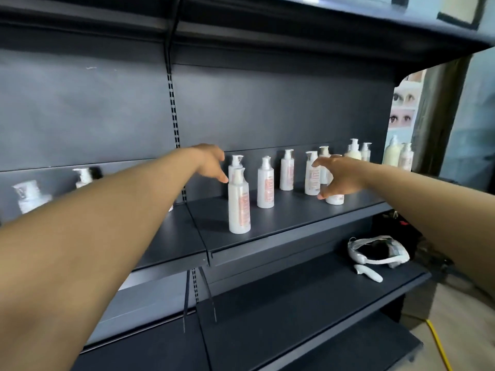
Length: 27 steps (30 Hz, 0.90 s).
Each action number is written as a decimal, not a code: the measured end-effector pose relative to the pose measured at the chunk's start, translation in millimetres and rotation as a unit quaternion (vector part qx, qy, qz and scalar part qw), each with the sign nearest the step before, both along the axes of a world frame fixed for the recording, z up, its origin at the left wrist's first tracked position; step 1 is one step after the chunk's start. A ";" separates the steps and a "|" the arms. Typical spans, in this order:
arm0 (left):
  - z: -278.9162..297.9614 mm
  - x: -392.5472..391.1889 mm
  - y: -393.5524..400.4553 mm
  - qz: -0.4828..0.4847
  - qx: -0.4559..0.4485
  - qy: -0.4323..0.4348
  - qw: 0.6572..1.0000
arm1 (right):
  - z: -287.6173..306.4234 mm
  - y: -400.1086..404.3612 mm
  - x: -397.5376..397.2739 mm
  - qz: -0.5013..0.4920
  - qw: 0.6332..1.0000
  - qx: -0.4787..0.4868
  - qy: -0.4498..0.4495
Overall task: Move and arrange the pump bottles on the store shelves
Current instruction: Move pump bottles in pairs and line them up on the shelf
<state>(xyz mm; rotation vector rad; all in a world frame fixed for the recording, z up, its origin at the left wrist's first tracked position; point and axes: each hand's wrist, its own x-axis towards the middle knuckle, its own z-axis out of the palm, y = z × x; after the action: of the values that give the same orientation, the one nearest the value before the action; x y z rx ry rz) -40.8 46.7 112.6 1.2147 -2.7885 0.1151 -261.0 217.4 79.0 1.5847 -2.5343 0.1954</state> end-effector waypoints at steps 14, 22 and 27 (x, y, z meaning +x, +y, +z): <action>15.9 -139.0 -38.8 -0.016 -0.014 0.002 1.000 | 6.7 -26.4 -134.8 -0.023 1.000 -0.017 0.002; 17.4 -258.1 -8.4 -0.005 0.008 0.076 0.997 | 14.6 0.8 -263.9 -0.014 1.000 -0.008 0.018; 14.2 -339.1 29.8 0.003 0.026 0.086 0.996 | 20.2 30.8 -344.0 0.008 0.999 0.011 0.030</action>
<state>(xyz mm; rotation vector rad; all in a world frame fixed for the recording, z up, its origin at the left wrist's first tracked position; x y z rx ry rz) -379.9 76.6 126.8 1.1839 -2.6539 -0.0594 -605.0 248.2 99.1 1.5943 -2.4880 0.1205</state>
